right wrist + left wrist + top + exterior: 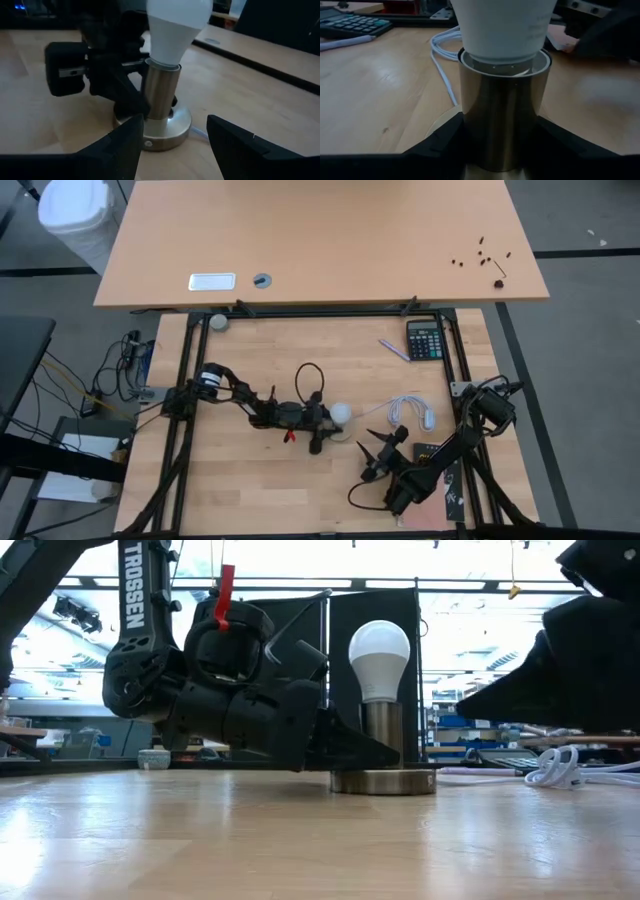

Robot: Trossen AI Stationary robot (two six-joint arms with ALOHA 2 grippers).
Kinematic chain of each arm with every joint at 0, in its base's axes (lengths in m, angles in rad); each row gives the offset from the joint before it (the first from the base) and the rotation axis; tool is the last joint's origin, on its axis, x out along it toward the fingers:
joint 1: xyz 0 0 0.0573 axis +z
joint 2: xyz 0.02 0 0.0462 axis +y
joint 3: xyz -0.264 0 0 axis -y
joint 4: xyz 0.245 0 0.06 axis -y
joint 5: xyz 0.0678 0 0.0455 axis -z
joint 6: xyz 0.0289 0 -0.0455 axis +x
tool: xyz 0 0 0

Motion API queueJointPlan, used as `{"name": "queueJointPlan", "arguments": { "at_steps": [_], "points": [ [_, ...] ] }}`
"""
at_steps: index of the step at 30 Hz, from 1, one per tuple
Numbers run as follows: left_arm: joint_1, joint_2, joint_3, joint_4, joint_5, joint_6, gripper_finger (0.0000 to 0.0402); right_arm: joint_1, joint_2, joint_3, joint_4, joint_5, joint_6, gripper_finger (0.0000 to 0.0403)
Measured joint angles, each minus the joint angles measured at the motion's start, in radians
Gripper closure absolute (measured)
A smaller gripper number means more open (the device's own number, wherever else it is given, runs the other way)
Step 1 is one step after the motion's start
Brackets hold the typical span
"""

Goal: Screw lightbulb
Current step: Remove the light bulb from the lamp

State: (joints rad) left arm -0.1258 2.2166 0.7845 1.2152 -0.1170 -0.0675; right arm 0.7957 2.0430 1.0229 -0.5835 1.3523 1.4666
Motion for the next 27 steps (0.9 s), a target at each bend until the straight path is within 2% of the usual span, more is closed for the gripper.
{"name": "queueJointPlan", "arguments": {
  "at_steps": [6, 9, 12, 15, 17, 19, 22, 27],
  "points": [
    [0.0, -0.001, 0.0, -0.002, -0.031, -0.045, 0.0203, 0.001, 0.0, -0.02, -0.02, 0.016, 0.022, 0.0175],
    [0.0, -0.001, 0.0, -0.003, -0.036, -0.071, 0.0203, 0.013, 0.0, -0.065, 0.029, 0.026, 0.104, 0.0176],
    [0.0, -0.001, -0.001, -0.003, -0.037, -0.072, 0.0203, 0.048, 0.0, -0.106, 0.053, 0.102, 0.195, 0.0175],
    [0.0, -0.001, -0.001, -0.003, -0.037, -0.072, 0.0203, 0.084, -0.017, -0.135, 0.002, 0.174, 0.308, 0.0174],
    [0.0, -0.001, -0.001, -0.003, -0.037, -0.072, 0.0203, 0.094, -0.037, -0.134, -0.05, 0.166, 0.346, 0.0175],
    [0.0, -0.001, -0.001, -0.003, -0.036, -0.072, 0.0203, 0.091, -0.05, -0.113, -0.053, 0.14, 0.293, 0.0175],
    [0.0, -0.001, -0.001, -0.002, -0.036, -0.072, 0.0203, 0.068, -0.051, -0.066, 0.021, 0.122, 0.103, 0.0175],
    [0.0, -0.001, -0.001, -0.003, -0.031, -0.043, 0.0203, -0.02, -0.051, -0.034, 0.148, 0.099, -0.123, 0.0176]
  ]
}}
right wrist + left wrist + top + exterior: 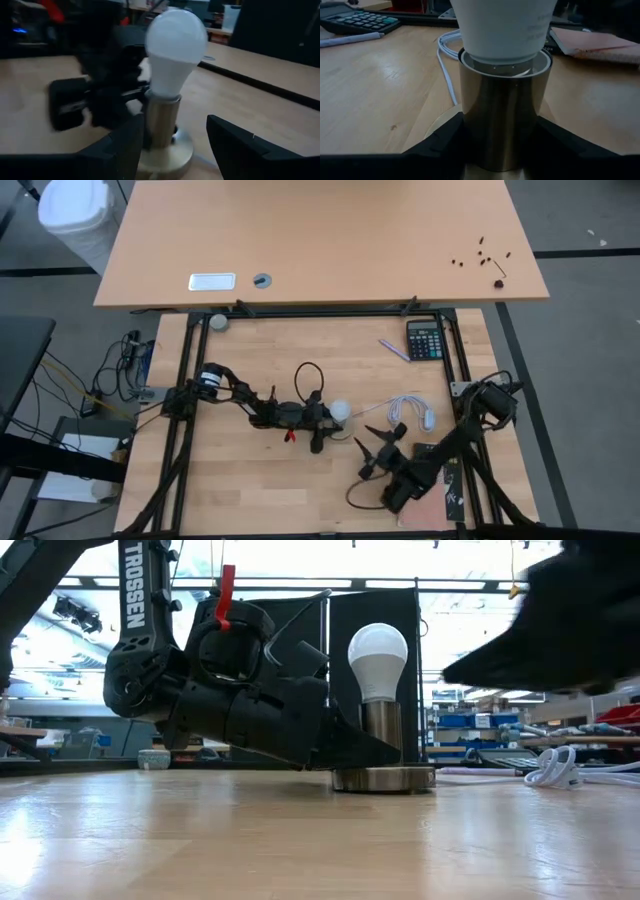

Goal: Screw lightbulb
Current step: Remove the light bulb from the lamp

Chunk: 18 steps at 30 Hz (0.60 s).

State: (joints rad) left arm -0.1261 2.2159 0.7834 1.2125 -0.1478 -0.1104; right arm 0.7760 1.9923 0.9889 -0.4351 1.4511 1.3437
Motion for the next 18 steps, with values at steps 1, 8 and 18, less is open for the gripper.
{"name": "queueJointPlan", "arguments": {
  "at_steps": [1, 8, 18],
  "points": [
    [0.0, 0.001, 0.0, 0.0, 0.001, 0.011, 0.0203, -0.018, 0.0, 0.003, 0.015, -0.006, -0.025, 0.0176],
    [-0.007, 0.001, -0.001, -0.001, 0.007, 0.034, 0.0203, -0.075, 0.0, 0.006, 0.089, -0.052, -0.119, 0.0176],
    [-0.017, 0.001, -0.001, -0.004, 0.008, 0.092, 0.0203, -0.123, 0.0, 0.006, 0.339, -0.118, -0.442, 0.0176]
  ]
}}
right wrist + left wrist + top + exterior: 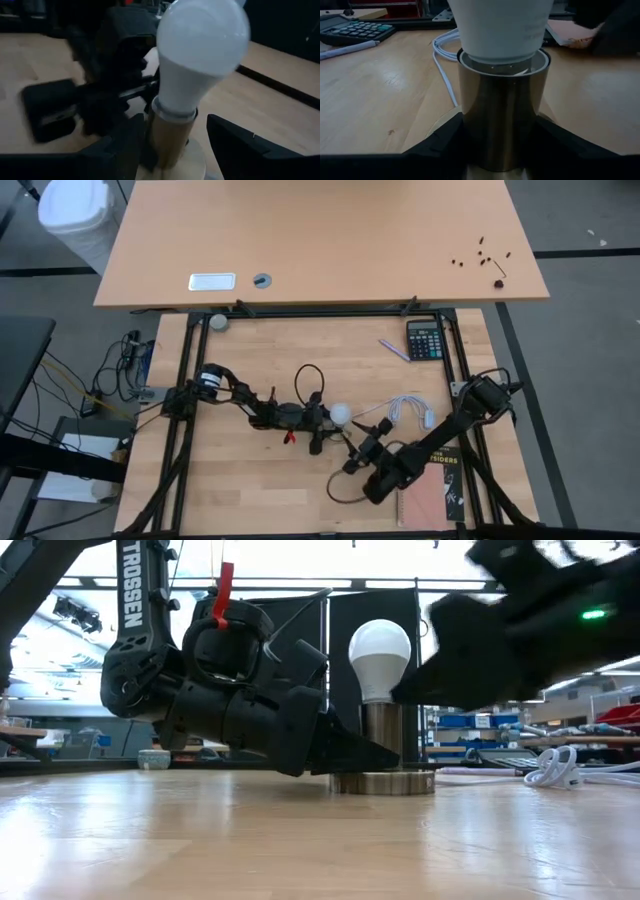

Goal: Screw lightbulb
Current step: Remove the light bulb from the lamp

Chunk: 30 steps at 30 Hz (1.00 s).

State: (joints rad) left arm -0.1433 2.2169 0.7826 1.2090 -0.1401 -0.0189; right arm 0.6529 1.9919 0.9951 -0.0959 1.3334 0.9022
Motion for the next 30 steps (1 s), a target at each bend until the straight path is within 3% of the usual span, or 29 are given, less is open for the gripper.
{"name": "queueJointPlan", "arguments": {
  "at_steps": [6, 11, 24, 30],
  "points": [
    [-0.008, 0.0, 0.0, -0.003, 0.003, 0.012, 0.0203, -0.047, 0.0, 0.0, 0.163, -0.029, -0.224, 0.0176],
    [-0.007, 0.0, 0.0, -0.006, 0.012, 0.015, 0.0203, -0.08, 0.0, 0.0, 0.214, -0.095, -0.318, 0.0176],
    [-0.008, -0.001, 0.001, -0.016, 0.014, 0.014, 0.0203, -0.1, 0.0, 0.0, 0.214, -0.104, -0.367, 0.0181],
    [-0.008, -0.001, 0.001, -0.016, 0.014, 0.008, 0.0203, -0.117, 0.0, 0.0, 0.236, -0.112, -0.409, 0.0222]
  ]
}}
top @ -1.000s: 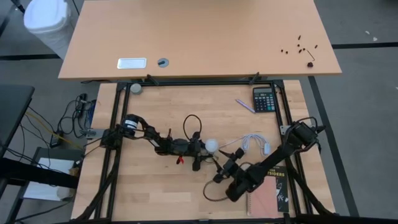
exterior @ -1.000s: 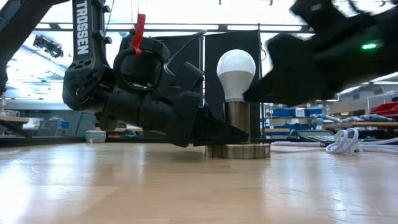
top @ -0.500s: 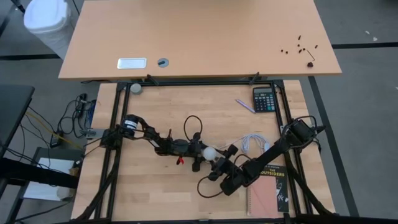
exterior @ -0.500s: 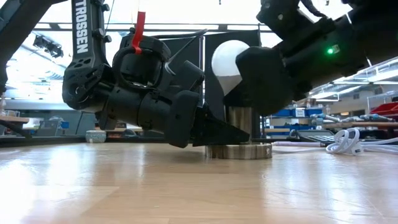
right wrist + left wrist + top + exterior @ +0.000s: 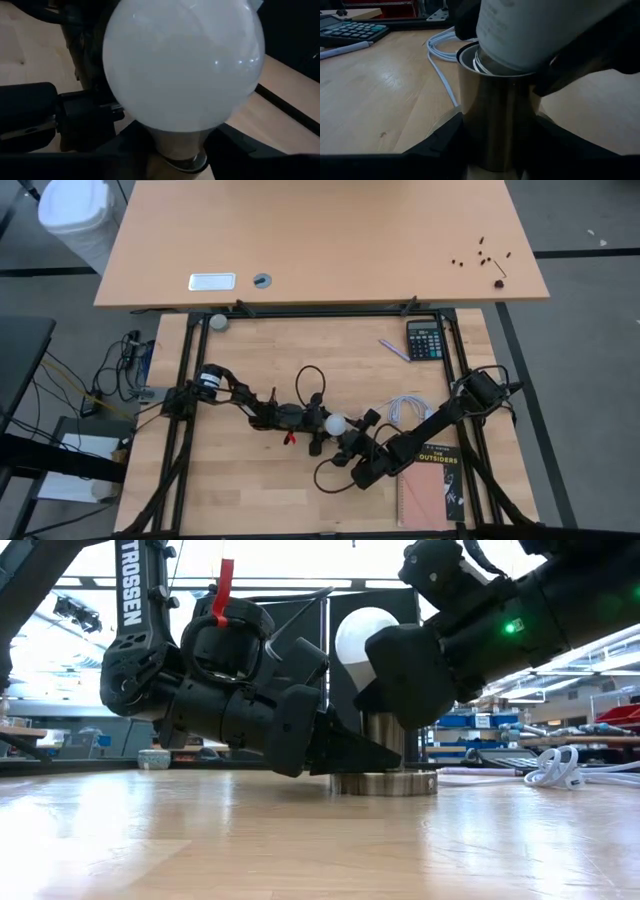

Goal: Screw lightbulb
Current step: Remove the light bulb from the lamp

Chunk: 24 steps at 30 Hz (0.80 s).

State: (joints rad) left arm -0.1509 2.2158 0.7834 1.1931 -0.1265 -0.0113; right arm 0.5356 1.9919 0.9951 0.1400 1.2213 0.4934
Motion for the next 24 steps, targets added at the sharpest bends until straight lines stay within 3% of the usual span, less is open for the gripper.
{"name": "queueJointPlan", "arguments": {
  "at_steps": [5, 24],
  "points": [
    [0.0, 0.0, 0.0, 0.0, 0.0, -0.004, 0.0203, -0.001, -0.001, 0.0, 0.004, 0.0, -0.024, 0.0262],
    [-0.001, 0.001, -0.001, 0.003, -0.011, -0.031, 0.02, 0.012, -0.18, 0.0, -0.077, 0.028, -0.146, 0.0247]
  ]
}}
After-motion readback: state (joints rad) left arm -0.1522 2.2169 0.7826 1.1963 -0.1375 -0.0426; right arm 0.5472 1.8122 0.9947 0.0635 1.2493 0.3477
